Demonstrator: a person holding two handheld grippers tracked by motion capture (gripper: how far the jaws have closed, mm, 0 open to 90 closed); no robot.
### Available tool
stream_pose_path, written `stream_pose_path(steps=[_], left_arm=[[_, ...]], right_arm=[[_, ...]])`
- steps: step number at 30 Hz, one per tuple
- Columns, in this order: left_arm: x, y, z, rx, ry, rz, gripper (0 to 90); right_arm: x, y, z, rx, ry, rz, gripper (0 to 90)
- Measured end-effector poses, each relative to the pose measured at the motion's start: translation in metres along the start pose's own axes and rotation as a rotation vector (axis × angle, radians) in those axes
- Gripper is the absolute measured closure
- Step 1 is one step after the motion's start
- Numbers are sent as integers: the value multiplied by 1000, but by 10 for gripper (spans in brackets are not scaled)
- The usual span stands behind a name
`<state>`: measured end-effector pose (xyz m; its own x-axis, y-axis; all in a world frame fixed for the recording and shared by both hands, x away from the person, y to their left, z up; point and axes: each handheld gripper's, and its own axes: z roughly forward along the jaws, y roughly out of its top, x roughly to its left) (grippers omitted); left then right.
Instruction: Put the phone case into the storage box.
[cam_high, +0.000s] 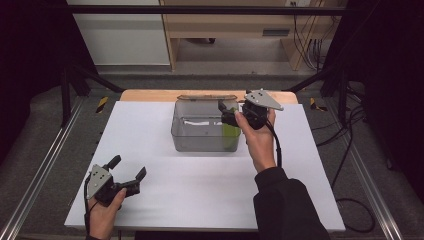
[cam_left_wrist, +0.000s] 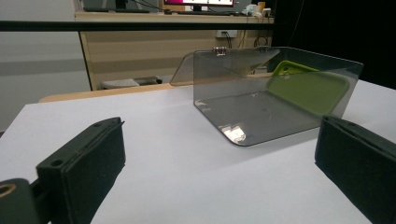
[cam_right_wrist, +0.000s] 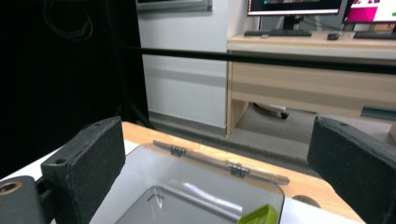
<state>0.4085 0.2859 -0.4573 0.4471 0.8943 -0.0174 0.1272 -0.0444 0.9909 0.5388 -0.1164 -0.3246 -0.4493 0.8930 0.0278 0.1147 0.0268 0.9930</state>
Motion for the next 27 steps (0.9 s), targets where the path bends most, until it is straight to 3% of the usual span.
stream_pose_path(steps=[8, 20, 27], left_arm=[[4, 0, -2, -7, 2, -4, 16], [5, 0, -3, -16, -8, 7, 14], [7, 0, -4, -26, -7, 10, 15]], right_arm=[[-4, 3, -5, -42, 4, -10, 47], [-6, 6, -12, -90, 4, -76, 37], [-11, 8, -17, -110, -39, -84, 31]])
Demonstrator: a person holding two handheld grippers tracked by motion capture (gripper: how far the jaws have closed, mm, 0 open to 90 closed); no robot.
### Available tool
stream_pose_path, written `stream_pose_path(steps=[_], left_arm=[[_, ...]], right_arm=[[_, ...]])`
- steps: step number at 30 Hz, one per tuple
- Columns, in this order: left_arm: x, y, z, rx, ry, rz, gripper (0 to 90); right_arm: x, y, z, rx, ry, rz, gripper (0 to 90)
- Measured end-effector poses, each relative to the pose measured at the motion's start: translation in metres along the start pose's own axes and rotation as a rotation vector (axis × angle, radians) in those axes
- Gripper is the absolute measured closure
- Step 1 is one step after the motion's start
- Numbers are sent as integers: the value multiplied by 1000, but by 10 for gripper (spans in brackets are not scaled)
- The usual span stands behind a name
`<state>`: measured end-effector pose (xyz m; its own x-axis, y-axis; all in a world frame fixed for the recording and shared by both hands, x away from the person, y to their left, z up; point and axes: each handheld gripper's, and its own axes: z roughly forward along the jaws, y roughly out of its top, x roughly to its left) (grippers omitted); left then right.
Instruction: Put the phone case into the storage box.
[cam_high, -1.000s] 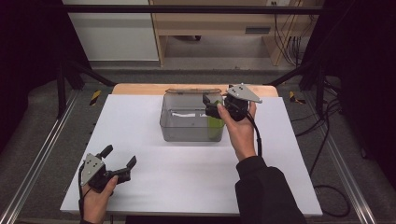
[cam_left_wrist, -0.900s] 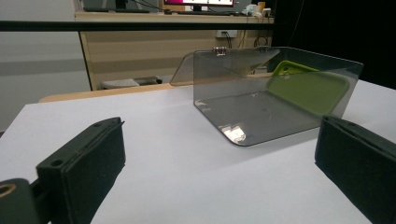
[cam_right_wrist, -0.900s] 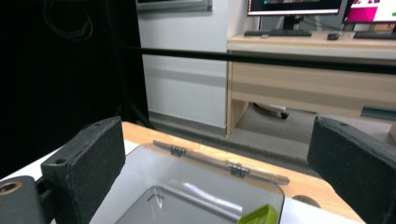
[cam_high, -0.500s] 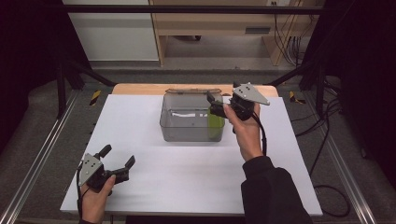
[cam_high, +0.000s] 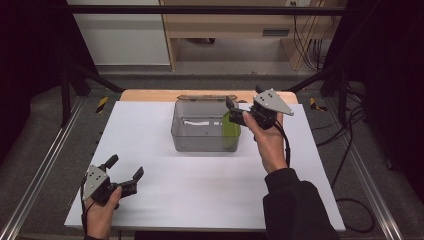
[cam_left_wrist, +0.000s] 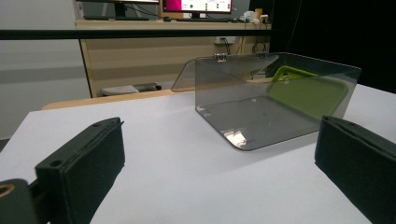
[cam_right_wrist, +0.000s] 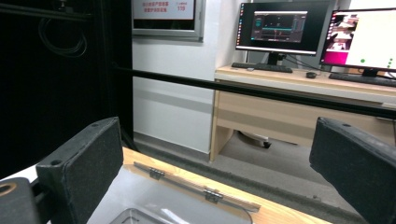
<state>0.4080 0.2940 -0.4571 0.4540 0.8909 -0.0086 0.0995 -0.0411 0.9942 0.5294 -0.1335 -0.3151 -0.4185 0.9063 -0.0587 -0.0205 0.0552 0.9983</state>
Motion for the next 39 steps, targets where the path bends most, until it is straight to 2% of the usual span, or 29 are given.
stream_pose_path(steps=[8, 14, 18, 23, 39], left_arm=[[1, 0, -1, -11, 4, 3, 15], [4, -1, -2, -15, 30, -17, 17], [5, 0, -3, -25, 52, -14, 21], [3, 0, -2, -21, 19, -26, 21], [1, 0, -1, -26, 17, 0, 22]], right_arm=[[-7, 3, -7, -1, -2, -5, 32], [-10, 5, -13, -5, -5, -18, 33], [-12, 6, -16, -6, -8, -22, 30], [-15, 6, -21, 0, -6, -23, 27], [-29, 13, -42, -19, -5, -18, 25]])
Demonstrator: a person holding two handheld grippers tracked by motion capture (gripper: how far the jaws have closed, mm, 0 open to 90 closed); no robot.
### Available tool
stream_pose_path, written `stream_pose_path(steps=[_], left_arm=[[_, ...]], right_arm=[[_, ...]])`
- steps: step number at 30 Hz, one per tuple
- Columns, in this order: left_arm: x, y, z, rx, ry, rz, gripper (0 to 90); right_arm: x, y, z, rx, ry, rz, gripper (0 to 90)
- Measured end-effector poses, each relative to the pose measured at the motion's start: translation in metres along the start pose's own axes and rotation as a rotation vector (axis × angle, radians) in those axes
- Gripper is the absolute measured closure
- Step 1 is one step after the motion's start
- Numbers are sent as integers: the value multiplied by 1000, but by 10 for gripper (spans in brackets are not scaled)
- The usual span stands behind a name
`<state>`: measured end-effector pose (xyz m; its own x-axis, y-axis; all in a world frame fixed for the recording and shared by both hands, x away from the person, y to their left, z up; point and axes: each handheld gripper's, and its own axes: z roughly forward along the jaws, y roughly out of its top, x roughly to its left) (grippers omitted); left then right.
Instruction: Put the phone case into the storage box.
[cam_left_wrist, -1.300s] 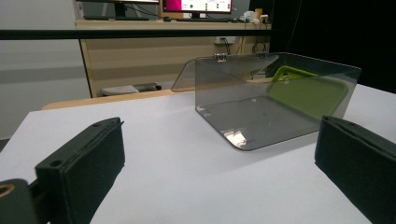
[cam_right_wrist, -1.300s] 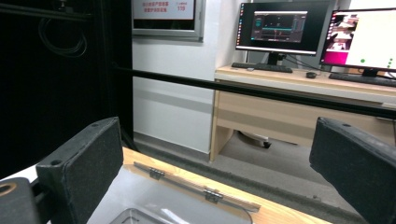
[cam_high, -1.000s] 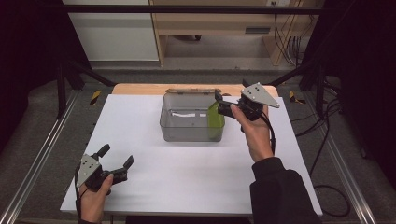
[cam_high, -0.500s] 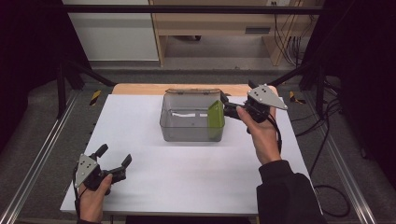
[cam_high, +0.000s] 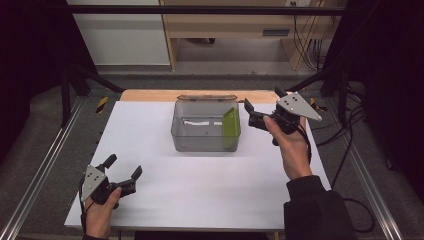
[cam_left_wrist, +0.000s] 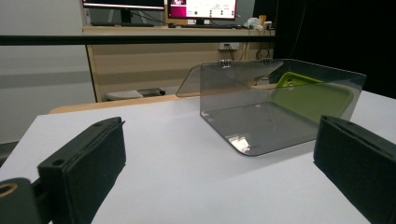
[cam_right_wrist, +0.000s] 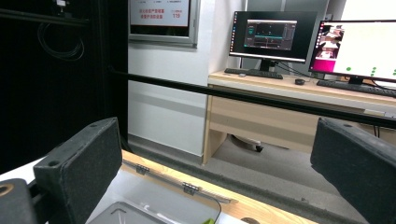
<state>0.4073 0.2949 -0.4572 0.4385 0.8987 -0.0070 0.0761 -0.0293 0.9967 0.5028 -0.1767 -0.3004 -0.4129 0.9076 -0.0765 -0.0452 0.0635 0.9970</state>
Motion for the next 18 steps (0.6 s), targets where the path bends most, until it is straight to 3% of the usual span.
stream_pose_path(steps=[18], left_arm=[[0, -2, 1, 0, -24, 29, 17]], right_arm=[[-12, 1, -17, 12, 18, -12, 34]])
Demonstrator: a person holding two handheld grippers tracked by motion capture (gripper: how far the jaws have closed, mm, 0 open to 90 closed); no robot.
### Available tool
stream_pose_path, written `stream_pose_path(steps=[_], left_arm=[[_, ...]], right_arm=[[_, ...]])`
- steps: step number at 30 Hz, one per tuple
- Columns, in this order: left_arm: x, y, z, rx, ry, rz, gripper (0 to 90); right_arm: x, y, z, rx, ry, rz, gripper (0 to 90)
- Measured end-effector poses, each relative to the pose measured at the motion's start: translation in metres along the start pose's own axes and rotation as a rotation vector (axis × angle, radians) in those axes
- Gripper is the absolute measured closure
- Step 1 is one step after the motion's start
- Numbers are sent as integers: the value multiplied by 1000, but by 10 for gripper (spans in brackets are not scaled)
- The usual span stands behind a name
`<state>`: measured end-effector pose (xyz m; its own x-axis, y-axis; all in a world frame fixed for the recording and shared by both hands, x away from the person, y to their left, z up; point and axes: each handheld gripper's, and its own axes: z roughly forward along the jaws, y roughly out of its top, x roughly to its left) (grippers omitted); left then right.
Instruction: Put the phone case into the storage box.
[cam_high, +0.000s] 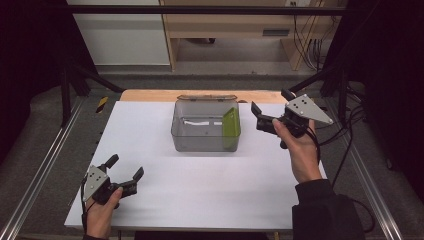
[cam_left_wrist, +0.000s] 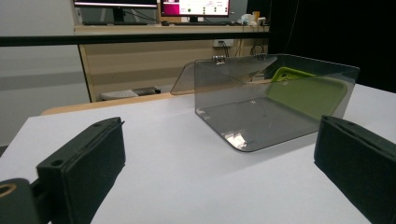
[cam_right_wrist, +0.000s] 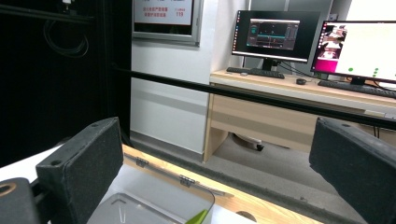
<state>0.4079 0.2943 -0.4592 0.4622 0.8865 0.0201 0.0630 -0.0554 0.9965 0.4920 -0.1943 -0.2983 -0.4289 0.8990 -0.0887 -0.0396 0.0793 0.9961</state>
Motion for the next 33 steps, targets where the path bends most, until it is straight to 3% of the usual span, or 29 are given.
stream_pose_path(steps=[10, 15, 26, 33], left_arm=[[1, -2, 0, 2, -1, 9, 14], [2, -3, 0, 10, -6, 14, 12], [5, -1, -5, -19, 32, 30, 18], [6, -1, -5, -21, 35, 26, 19]], right_arm=[[-10, -4, -14, 9, 7, 33, 37], [-15, -5, -22, 17, 7, 13, 36], [-29, -6, -42, 24, 1, 18, 33], [-35, -8, -54, 32, -3, 14, 34]])
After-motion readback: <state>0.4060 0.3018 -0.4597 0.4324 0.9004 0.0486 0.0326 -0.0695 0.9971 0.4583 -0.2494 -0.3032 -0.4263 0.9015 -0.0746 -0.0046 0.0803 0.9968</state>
